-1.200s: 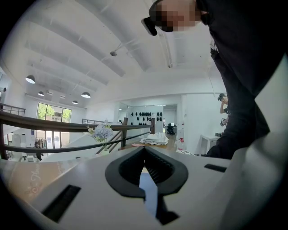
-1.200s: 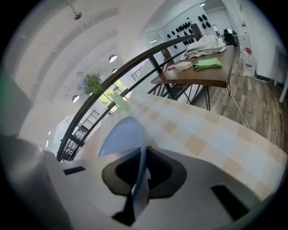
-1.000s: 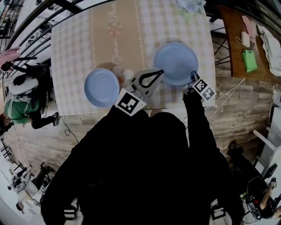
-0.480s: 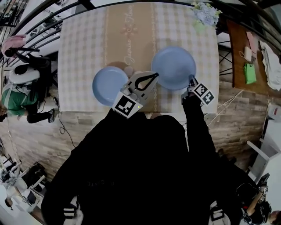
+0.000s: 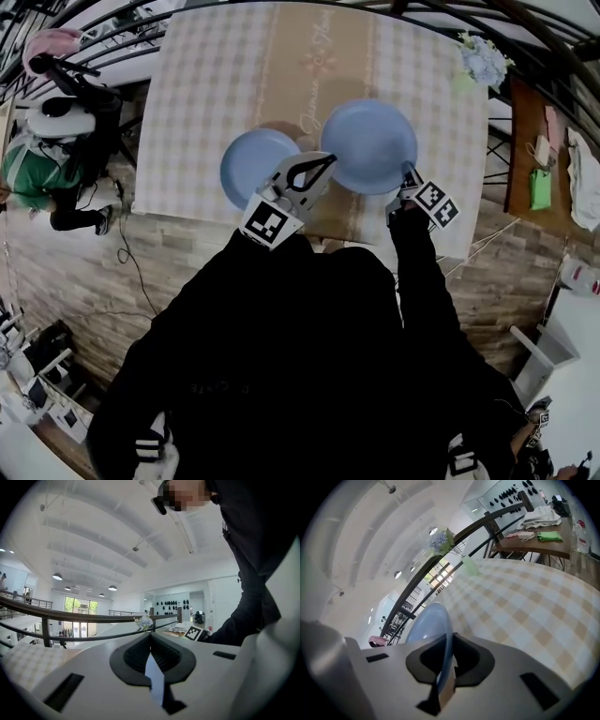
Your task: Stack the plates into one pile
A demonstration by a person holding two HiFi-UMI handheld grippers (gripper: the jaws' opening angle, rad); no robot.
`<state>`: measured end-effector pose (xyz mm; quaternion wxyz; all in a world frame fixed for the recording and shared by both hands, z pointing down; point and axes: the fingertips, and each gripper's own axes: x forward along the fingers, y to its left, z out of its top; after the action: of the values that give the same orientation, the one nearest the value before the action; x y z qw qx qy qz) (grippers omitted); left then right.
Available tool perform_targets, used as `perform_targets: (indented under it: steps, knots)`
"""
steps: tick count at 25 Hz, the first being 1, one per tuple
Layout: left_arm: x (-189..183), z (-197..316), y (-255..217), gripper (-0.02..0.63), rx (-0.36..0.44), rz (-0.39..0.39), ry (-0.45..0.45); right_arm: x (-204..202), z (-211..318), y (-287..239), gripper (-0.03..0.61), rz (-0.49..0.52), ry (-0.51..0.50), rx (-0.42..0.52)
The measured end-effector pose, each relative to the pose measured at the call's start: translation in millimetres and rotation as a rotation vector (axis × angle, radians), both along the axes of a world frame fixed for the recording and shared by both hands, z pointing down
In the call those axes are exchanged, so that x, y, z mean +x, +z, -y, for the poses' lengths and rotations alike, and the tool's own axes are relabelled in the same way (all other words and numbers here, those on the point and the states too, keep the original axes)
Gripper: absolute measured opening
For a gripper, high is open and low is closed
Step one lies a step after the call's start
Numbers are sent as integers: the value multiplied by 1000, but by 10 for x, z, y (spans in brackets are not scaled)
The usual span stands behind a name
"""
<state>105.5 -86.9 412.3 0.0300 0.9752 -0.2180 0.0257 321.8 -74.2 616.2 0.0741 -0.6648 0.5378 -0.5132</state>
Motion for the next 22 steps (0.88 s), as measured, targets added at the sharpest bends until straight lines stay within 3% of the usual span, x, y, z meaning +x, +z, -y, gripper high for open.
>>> perform_targets:
  steps: [22]
  knots:
    - [-1472, 243, 130, 20, -20, 0, -191, -1655, 462, 5, 29, 26, -252, 0]
